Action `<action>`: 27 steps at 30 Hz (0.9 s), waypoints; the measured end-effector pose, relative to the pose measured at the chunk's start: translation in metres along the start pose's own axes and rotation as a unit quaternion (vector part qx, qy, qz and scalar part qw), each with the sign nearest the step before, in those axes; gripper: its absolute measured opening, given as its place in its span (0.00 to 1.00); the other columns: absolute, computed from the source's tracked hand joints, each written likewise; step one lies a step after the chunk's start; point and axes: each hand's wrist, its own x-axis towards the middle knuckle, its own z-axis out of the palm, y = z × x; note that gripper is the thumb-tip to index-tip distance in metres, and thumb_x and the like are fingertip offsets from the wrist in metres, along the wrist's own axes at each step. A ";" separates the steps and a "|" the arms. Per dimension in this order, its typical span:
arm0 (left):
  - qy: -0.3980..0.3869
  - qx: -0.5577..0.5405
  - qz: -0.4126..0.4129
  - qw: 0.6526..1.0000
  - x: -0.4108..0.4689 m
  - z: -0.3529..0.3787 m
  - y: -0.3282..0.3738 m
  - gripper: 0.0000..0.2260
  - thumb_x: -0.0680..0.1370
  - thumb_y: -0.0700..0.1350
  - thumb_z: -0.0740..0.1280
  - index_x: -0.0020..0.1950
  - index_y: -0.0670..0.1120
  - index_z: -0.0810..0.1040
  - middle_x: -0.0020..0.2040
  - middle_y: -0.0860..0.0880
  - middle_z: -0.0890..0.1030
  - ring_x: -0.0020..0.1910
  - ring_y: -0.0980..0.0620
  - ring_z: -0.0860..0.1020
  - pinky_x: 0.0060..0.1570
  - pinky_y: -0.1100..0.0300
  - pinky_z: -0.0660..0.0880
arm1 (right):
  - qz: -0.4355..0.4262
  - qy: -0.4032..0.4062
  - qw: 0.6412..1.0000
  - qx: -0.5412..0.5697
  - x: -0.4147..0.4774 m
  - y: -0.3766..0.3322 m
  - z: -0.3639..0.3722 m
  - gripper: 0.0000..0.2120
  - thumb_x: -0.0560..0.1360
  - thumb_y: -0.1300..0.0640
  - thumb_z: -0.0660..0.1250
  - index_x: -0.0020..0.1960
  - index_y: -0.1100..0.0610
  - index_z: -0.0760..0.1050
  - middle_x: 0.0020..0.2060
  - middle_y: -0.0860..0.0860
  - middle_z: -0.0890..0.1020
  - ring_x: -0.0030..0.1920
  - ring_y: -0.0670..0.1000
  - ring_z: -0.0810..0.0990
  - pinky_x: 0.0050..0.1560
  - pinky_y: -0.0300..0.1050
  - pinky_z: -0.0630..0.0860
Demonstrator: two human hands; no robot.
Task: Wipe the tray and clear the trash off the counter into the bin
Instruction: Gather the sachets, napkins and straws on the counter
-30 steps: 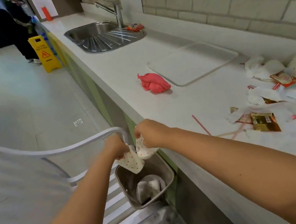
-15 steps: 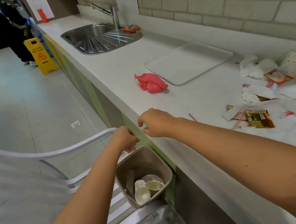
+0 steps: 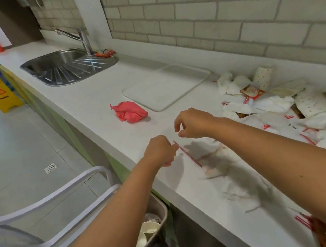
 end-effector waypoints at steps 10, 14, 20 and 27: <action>0.018 0.123 -0.005 0.992 0.019 0.041 0.039 0.12 0.74 0.42 0.66 0.33 0.44 0.66 0.30 0.48 0.72 0.31 0.47 0.76 0.31 0.61 0.71 | 0.030 -0.076 0.995 -0.050 -0.038 0.073 0.021 0.13 0.77 0.56 0.65 0.60 0.53 0.77 0.58 0.52 0.75 0.55 0.53 0.77 0.46 0.39 0.68; 0.026 0.123 0.001 0.992 0.029 0.047 0.045 0.12 0.73 0.37 0.64 0.33 0.44 0.64 0.32 0.48 0.70 0.34 0.47 0.75 0.30 0.60 0.69 | 0.027 -0.074 0.996 -0.039 -0.037 0.083 0.043 0.16 0.73 0.67 0.65 0.58 0.53 0.78 0.59 0.52 0.75 0.58 0.54 0.75 0.46 0.40 0.65; 0.038 0.147 0.021 0.988 0.033 0.054 0.049 0.09 0.75 0.35 0.60 0.36 0.43 0.65 0.39 0.48 0.70 0.44 0.45 0.76 0.39 0.59 0.69 | -0.020 -0.015 0.997 -0.068 -0.040 0.089 0.049 0.09 0.75 0.63 0.63 0.52 0.58 0.81 0.51 0.54 0.79 0.52 0.54 0.77 0.43 0.42 0.67; 0.023 0.164 0.031 0.986 0.037 0.058 0.046 0.13 0.75 0.37 0.61 0.32 0.45 0.62 0.33 0.50 0.67 0.40 0.48 0.72 0.30 0.62 0.65 | -0.048 -0.032 0.991 -0.117 -0.038 0.095 0.057 0.08 0.76 0.65 0.61 0.52 0.59 0.77 0.51 0.54 0.76 0.53 0.55 0.73 0.51 0.48 0.73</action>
